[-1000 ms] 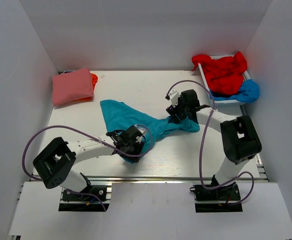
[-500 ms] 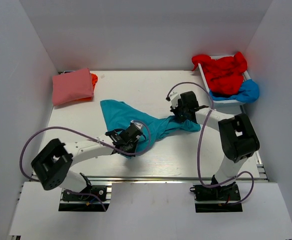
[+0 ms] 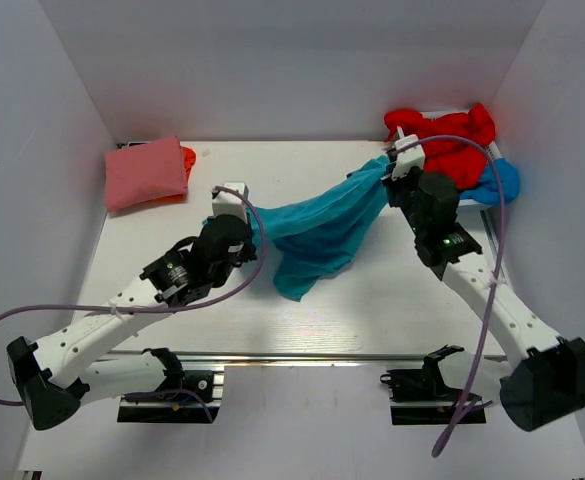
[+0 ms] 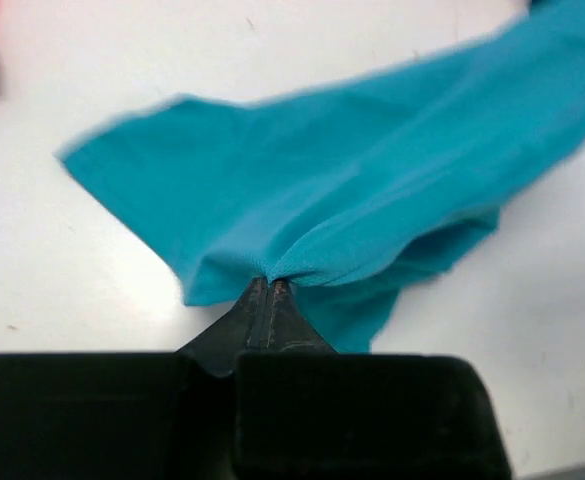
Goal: Fold and stack the t-shirts
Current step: Flatten out the tshirt, then grap the side of the flattened tshirt closest away from the robot with both arms
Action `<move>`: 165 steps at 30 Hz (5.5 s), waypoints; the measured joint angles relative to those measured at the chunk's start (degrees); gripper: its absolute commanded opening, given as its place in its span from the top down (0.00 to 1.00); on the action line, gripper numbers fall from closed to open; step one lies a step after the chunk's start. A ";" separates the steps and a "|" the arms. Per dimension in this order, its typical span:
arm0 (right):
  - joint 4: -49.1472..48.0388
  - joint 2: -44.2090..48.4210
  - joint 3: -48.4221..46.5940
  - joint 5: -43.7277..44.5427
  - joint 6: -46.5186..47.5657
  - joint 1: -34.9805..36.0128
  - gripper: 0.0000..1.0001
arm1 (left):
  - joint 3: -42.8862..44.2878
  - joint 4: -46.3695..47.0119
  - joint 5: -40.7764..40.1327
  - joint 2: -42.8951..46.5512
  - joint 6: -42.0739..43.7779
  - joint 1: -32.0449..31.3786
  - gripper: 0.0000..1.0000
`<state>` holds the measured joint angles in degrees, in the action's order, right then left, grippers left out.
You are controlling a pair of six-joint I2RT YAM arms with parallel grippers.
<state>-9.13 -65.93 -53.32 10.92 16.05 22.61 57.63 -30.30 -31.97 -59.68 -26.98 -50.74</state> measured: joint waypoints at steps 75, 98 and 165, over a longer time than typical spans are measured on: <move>9.62 -40.22 -29.33 -2.32 -8.09 -0.13 0.10 | 32.48 12.66 0.00 -54.45 15.91 31.26 0.00; 22.34 -30.25 -8.04 -1.90 -28.24 -3.58 0.10 | 6.21 13.79 15.76 -43.85 5.14 31.41 0.00; 35.43 6.82 23.37 -14.53 -36.96 17.18 0.10 | -34.18 7.32 16.00 1.31 -16.04 39.01 0.35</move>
<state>26.30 -59.11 -29.95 -3.62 -20.91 39.79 23.44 -22.98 -15.97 -58.37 -43.03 -11.73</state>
